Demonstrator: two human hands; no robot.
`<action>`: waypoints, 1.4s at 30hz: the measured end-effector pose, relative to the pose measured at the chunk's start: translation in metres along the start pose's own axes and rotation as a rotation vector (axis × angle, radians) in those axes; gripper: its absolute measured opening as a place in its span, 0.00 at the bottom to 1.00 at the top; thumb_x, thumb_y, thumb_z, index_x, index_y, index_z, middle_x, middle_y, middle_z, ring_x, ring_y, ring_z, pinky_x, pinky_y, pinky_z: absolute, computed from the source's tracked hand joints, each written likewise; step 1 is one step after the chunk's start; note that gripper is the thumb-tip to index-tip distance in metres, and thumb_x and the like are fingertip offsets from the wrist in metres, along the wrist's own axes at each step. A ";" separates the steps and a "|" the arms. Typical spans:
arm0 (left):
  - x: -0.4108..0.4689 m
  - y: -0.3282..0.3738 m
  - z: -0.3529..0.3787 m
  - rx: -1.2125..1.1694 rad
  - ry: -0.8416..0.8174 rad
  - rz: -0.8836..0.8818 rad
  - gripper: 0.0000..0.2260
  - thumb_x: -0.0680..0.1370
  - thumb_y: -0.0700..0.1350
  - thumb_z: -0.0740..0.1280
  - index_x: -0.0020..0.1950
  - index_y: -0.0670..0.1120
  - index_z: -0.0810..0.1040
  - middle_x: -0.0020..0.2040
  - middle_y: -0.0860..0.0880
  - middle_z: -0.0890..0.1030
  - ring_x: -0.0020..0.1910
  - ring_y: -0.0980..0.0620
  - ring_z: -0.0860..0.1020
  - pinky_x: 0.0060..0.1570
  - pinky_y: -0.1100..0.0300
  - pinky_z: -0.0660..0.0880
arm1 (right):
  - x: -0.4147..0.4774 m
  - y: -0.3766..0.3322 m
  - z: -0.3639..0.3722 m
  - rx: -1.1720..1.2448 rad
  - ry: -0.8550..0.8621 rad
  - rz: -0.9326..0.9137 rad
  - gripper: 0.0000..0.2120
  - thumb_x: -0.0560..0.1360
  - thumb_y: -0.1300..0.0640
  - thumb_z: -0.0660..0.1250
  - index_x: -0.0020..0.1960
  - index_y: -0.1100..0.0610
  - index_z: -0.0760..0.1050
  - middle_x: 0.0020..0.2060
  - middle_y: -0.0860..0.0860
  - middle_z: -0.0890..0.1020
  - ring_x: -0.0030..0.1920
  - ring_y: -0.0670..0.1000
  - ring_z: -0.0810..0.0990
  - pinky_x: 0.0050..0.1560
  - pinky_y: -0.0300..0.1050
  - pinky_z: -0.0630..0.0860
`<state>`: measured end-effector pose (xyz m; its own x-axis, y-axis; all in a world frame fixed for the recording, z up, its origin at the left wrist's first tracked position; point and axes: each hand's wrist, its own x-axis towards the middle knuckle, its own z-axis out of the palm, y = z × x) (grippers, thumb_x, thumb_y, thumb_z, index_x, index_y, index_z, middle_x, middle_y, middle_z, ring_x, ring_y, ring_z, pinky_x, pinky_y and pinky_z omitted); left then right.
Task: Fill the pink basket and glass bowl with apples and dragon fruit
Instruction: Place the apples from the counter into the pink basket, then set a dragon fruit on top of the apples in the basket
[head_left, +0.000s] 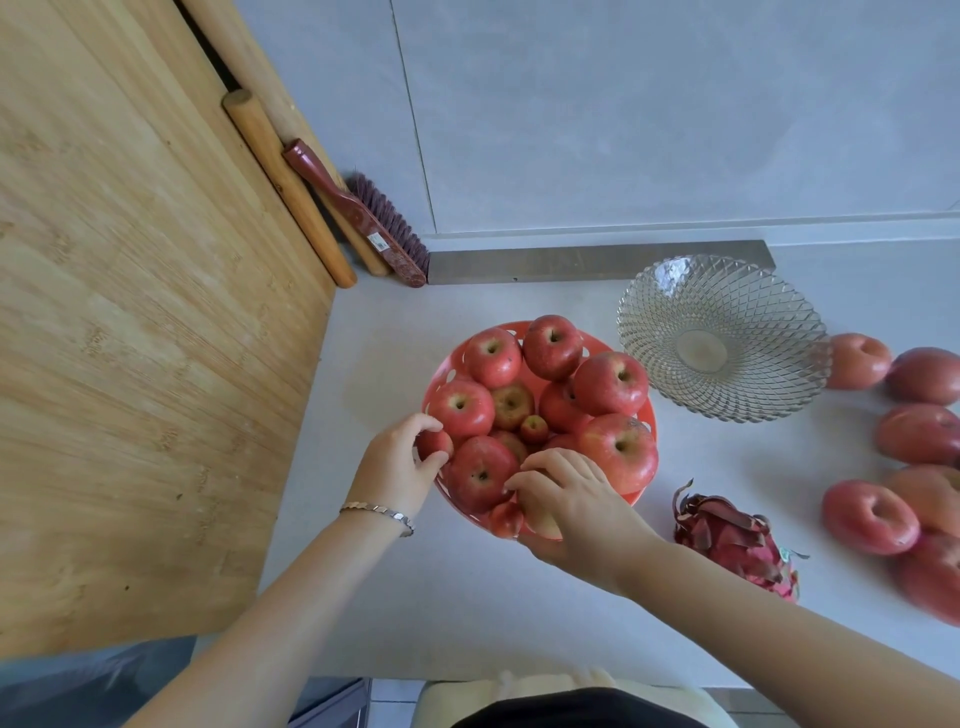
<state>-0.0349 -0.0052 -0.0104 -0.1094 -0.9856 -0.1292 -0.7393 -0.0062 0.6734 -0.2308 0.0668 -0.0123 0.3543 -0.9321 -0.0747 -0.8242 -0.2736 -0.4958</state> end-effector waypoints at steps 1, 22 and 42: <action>0.001 0.000 0.000 0.001 0.008 0.009 0.15 0.69 0.35 0.71 0.53 0.45 0.77 0.48 0.50 0.77 0.48 0.49 0.77 0.50 0.60 0.73 | 0.000 0.000 -0.001 -0.001 -0.004 0.001 0.20 0.70 0.50 0.69 0.61 0.53 0.73 0.58 0.52 0.74 0.63 0.55 0.69 0.68 0.47 0.60; -0.026 0.044 0.000 0.193 0.071 0.363 0.14 0.70 0.33 0.68 0.55 0.41 0.78 0.51 0.43 0.76 0.47 0.42 0.77 0.46 0.53 0.75 | -0.038 0.059 -0.049 0.149 0.488 0.444 0.17 0.69 0.57 0.72 0.56 0.59 0.75 0.53 0.59 0.75 0.56 0.60 0.73 0.58 0.43 0.65; -0.016 0.030 0.009 -0.138 0.206 0.062 0.13 0.71 0.32 0.67 0.52 0.44 0.77 0.49 0.46 0.71 0.41 0.58 0.71 0.48 0.70 0.70 | -0.033 0.050 -0.126 0.219 0.688 0.480 0.34 0.52 0.35 0.70 0.55 0.44 0.70 0.49 0.47 0.75 0.47 0.39 0.69 0.49 0.29 0.67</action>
<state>-0.0611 0.0120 0.0054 -0.0034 -0.9984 0.0572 -0.6364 0.0463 0.7700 -0.3398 0.0542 0.0744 -0.4145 -0.8908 0.1862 -0.6877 0.1726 -0.7052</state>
